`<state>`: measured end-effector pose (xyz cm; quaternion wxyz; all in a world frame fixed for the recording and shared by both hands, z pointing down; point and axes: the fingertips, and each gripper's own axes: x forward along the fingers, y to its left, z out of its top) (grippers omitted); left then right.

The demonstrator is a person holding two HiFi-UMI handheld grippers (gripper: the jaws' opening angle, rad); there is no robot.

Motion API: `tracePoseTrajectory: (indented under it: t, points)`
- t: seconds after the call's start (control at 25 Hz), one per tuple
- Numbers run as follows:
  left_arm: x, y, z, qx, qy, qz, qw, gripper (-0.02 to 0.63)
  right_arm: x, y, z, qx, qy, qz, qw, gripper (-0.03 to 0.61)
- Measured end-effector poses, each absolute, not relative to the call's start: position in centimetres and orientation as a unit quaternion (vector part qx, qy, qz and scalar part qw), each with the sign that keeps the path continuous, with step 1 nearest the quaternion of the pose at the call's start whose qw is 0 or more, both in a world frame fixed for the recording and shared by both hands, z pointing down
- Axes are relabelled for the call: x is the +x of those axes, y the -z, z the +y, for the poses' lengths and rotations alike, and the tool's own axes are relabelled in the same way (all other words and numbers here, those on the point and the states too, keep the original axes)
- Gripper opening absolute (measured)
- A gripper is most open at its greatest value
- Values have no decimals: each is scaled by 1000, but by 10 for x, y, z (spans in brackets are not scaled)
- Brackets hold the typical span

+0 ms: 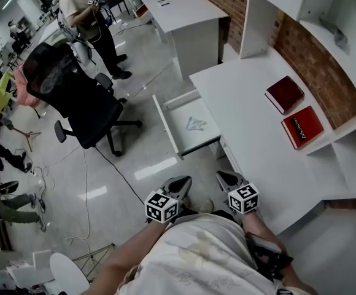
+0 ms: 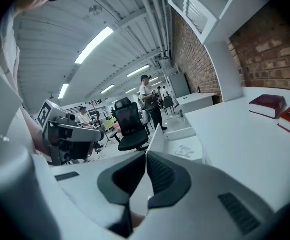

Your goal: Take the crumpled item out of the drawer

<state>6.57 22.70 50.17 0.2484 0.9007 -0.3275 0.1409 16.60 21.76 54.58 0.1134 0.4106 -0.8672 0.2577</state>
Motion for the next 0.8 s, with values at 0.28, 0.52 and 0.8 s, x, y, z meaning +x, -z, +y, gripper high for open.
tracePoseTrajectory:
  t: [0.28, 0.52, 0.8]
  points:
    - [67, -500, 219, 900, -136, -333, 245, 20, 170, -548, 207, 419, -259, -863, 114, 31]
    - [76, -496, 215, 902, -132, -332, 241, 20, 179, -549, 203, 420, -263, -861, 118, 31]
    - [74, -489, 212, 901, -129, -341, 234, 20, 178, -547, 203, 406, -256, -868, 127, 31]
